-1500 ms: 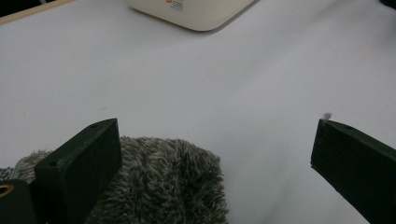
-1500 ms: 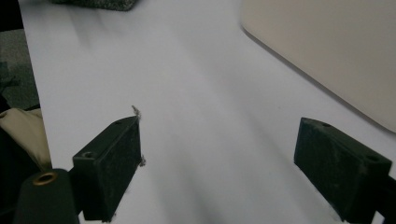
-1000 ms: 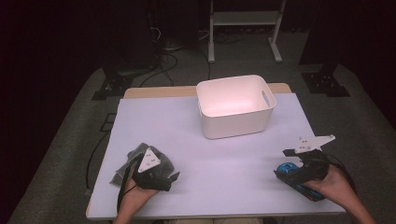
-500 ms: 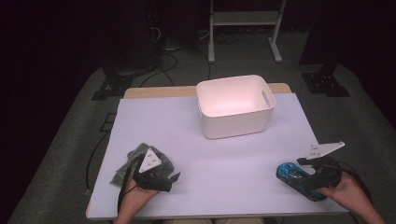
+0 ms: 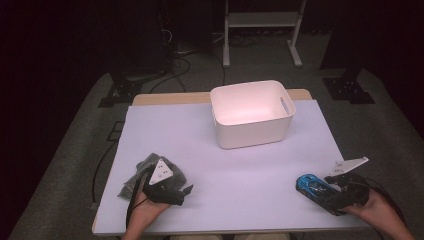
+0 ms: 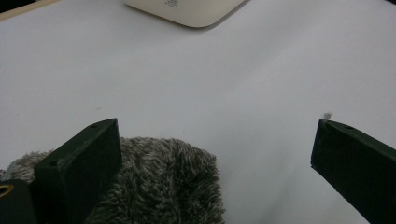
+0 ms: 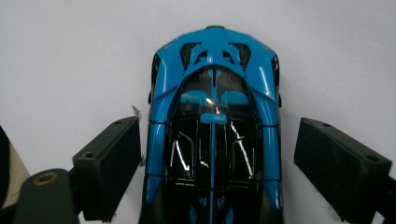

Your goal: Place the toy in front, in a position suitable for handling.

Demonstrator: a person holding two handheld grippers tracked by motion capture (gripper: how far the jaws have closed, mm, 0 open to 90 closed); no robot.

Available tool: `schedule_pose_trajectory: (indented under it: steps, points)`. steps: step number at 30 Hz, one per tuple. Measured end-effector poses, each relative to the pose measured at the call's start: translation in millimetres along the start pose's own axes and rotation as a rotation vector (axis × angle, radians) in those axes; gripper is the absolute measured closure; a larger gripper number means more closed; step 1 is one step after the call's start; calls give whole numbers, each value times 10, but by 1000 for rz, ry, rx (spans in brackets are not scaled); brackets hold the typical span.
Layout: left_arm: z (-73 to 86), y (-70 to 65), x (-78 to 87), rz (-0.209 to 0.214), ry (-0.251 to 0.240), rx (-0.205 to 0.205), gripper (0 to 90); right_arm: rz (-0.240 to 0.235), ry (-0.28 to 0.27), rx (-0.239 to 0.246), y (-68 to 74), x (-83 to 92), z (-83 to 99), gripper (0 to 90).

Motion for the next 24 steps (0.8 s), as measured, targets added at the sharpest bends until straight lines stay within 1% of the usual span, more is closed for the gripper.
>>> schedule_pose_trajectory:
  steps: [5, 9, 10, 11, 15, 17, 19, 20, 24]
  points:
    - [-1, -7, -2, 3, 0, -5, 13, 7, 16, -6, -23, -34, 51, 137]
    - [2, -4, 4, 4, 0, 1, 13, 18, 47, -6, -37, -87, 87, 136]
    - [8, 1, 3, 3, 4, -2, 13, 33, 62, 11, -39, -103, 88, 140]
    - [10, 4, 2, 3, 4, -3, 13, 38, 66, 13, -40, -104, 88, 146]
    - [5, 5, 6, 4, 3, 2, 13, 46, 67, 10, -33, -102, 90, 169]
    - [5, 3, 2, 6, 4, 0, 13, 44, 66, 15, -20, -95, 93, 197]
    - [6, 0, -4, 5, 5, -2, 13, 39, 68, 19, 5, -89, 89, 246]
    - [5, -1, -4, 5, 5, -1, 13, 42, 71, 29, 10, -86, 87, 247]
    - [0, 2, 2, 5, 1, 2, 13, 39, 71, 26, 10, -83, 90, 248]
Point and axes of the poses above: each handheld gripper's, and its own axes: x roughly backward along the jaws, z roughly out of its underside, y roughly to its left, the point moved 10 cm from there along -x, roughly forward along the jaws, and after that the axes turned 14 degrees about -z, right-handed, at the moved point
